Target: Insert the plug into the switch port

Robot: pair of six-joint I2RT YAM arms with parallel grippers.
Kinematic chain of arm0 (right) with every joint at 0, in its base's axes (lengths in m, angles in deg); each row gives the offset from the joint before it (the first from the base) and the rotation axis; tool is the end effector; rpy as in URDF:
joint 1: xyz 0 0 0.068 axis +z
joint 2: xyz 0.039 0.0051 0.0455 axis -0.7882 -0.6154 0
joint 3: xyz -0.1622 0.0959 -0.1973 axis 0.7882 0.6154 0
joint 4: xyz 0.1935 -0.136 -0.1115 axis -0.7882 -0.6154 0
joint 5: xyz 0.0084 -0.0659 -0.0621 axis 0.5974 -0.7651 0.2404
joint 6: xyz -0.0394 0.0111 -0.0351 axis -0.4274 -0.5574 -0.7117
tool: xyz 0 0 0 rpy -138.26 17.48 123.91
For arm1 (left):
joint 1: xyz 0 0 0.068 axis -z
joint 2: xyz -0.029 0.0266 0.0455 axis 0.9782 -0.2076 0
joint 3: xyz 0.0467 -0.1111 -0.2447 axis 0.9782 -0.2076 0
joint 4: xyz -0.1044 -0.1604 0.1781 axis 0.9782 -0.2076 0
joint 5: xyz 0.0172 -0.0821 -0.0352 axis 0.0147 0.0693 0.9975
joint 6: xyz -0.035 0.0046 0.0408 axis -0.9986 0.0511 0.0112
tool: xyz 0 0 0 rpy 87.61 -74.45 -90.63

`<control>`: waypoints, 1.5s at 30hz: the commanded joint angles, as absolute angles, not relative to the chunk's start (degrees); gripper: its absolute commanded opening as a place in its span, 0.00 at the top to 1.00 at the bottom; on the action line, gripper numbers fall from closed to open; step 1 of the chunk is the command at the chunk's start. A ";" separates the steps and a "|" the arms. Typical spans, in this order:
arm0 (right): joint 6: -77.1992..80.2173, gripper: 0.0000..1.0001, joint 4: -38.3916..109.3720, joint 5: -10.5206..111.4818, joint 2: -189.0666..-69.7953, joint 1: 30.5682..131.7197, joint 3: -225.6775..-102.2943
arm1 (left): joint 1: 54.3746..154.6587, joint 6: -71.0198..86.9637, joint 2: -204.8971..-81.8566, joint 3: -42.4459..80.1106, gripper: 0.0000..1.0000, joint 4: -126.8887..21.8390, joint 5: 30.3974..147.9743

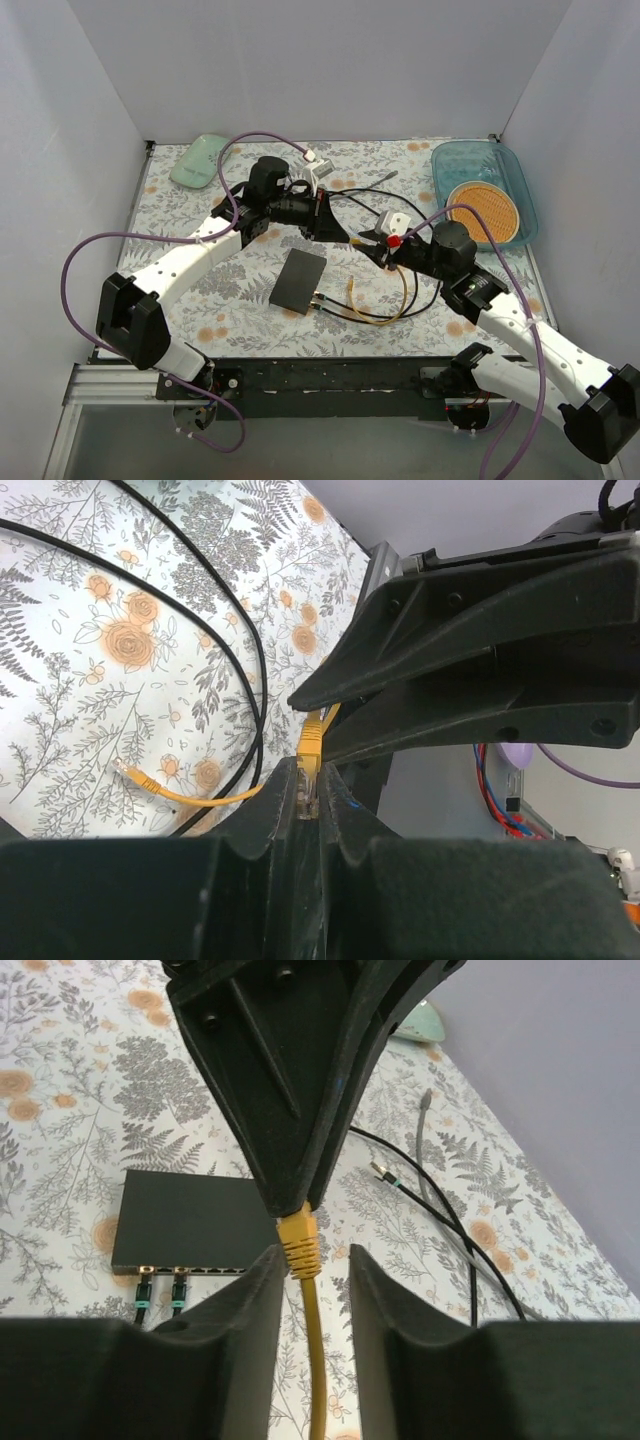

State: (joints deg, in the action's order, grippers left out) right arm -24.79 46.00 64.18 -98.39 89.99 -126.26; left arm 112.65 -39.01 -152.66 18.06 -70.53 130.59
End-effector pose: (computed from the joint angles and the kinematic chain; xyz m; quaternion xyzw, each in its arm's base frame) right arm 0.1573 0.1392 0.3189 -0.4530 0.5593 0.2411 0.6510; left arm 0.2582 -0.2113 0.3311 0.0457 0.8098 -0.5825 0.0525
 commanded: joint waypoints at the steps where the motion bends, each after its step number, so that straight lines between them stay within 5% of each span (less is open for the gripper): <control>1: -23.94 0.68 44.18 63.67 -100.20 90.25 -130.62 | 112.91 -37.49 -151.82 19.87 1.00 -71.77 130.67; 11: -24.46 0.91 40.66 67.01 -102.31 90.34 -132.73 | 112.91 -38.54 -151.55 19.61 1.00 -71.07 130.06; 15: -24.64 0.71 40.39 66.57 -102.05 90.34 -132.82 | 112.91 -39.33 -151.99 19.79 1.00 -70.98 129.62; 20: -24.73 0.66 39.78 66.22 -101.96 90.34 -132.74 | 112.91 -39.69 -152.26 19.88 1.00 -70.80 129.35; 27: -24.12 0.98 39.25 65.00 -103.19 90.43 -133.44 | 112.91 -39.95 -152.17 19.88 1.00 -70.80 129.97; 31: -23.59 0.99 39.07 64.29 -103.63 90.43 -133.79 | 112.91 -39.86 -151.91 19.44 0.99 -70.71 129.79; 32: -23.41 0.99 38.90 63.94 -103.72 90.43 -133.88 | 112.91 -39.78 -151.73 19.44 0.67 -70.54 129.18; 33: -23.50 0.99 38.72 63.15 -103.72 90.43 -133.97 | 112.91 -39.86 -151.38 19.35 0.48 -70.62 127.87; 35: -23.24 0.99 37.76 61.66 -104.16 90.43 -134.67 | 112.82 -39.95 -150.07 19.17 0.15 -71.15 119.10; 36: -21.58 0.99 36.54 58.43 -104.25 90.43 -135.19 | 112.73 -40.39 -149.54 19.09 0.08 -71.50 115.68; 37: -20.26 0.99 36.18 56.13 -104.51 90.43 -136.59 | 112.04 -40.82 -148.84 19.00 0.02 -71.59 111.73; 45: -14.88 0.99 31.26 36.26 -103.90 90.25 -145.91 | 99.56 -47.51 -144.61 16.45 0.02 -71.50 100.97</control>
